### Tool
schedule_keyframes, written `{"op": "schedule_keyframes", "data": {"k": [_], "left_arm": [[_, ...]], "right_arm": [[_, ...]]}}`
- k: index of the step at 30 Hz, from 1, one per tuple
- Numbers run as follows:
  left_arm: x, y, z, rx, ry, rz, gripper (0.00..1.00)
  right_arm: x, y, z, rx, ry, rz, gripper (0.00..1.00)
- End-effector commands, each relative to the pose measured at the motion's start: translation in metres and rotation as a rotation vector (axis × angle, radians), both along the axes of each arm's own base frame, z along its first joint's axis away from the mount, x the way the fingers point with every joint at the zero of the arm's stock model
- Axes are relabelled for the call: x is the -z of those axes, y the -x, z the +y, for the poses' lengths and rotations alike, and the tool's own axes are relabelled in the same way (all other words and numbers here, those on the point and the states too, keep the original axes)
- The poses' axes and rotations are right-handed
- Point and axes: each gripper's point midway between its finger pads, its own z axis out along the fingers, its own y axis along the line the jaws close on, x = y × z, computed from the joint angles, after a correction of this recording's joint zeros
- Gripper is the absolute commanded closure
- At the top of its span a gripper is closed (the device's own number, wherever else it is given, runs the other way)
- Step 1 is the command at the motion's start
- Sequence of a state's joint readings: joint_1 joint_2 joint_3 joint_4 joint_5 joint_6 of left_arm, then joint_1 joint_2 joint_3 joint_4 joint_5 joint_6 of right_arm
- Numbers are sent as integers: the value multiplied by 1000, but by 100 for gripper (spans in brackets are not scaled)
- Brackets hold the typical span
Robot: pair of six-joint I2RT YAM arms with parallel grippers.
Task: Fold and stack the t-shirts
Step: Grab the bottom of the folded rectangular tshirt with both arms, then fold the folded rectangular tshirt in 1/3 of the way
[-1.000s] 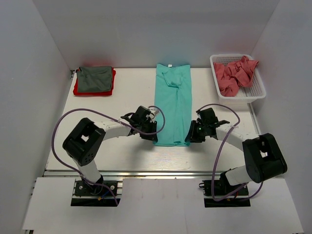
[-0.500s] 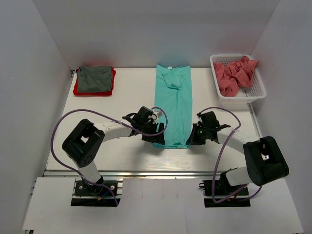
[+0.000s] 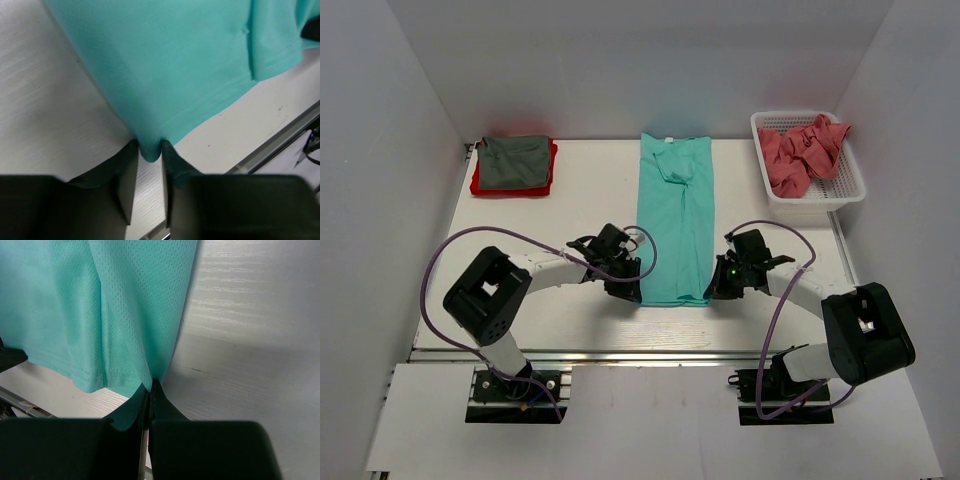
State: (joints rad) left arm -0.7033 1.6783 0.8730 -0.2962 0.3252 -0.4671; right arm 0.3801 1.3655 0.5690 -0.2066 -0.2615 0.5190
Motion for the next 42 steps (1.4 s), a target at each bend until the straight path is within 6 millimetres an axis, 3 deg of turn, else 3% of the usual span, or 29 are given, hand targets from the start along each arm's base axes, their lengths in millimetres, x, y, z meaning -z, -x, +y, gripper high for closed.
{"op": "schedule_keyframes", "data": {"k": [1,4,7,8,15,16,18,20,21,23,24,25,27,28,29,30,31,32,35,40,41,42], "left_arm": [[22,22,21,7,-91,79,67],[20,14,17,1,-85,54,76],[4,-4,2,8,-44,-1,98],[1,-7,-1,8,-35,-10,100],[-59,-41,-16,-10,75,-196,100],[-59,-41,-17,-10,76,-196,100],[-76,-59,-21,-47,103,-257,100],[-80,-72,-21,-77,74,-285,100],[-91,-80,-25,-86,73,-299,100],[-101,-100,-26,-123,51,-331,100],[-104,-105,-27,-133,44,-342,100],[-106,-113,-24,-150,34,-347,100],[-115,-132,-24,-184,22,-372,100],[-115,-140,-19,-205,7,-370,100],[-128,-156,-19,-232,21,-400,100],[-119,-163,-17,-240,3,-383,100],[-119,-169,-16,-248,-3,-378,100],[-130,-185,-17,-264,20,-396,100],[-129,-211,-20,-276,23,-403,100],[-139,-256,-21,-291,75,-447,100],[-132,-264,-20,-300,73,-447,100],[-138,-273,-19,-293,91,-458,100]], "right_arm": [[-1,5,0,-8,-2,10,100],[-1,7,2,-17,-17,6,100],[-3,7,4,-27,-27,7,100],[-6,5,5,-34,-28,-4,100],[-40,-32,7,-34,5,-125,100],[-43,-36,7,-27,7,-131,100],[-48,-49,8,-15,26,-153,100],[-68,-67,12,-8,23,-187,100],[-63,-72,11,2,47,-168,100],[-77,-87,10,15,70,-198,100],[-72,-90,9,23,83,-181,100],[-86,-105,11,52,80,-212,100],[-84,-115,6,74,108,-202,100],[-100,-131,5,101,108,-243,100],[-102,-136,4,109,112,-248,100],[-97,-140,4,113,123,-236,100],[-104,-151,-1,143,133,-253,100],[-104,-161,1,146,135,-254,100],[-118,-192,-1,170,138,-278,100],[-113,-225,-4,179,124,-269,100],[-122,-239,-2,183,107,-290,100],[-122,-243,-2,183,101,-295,100]]}}
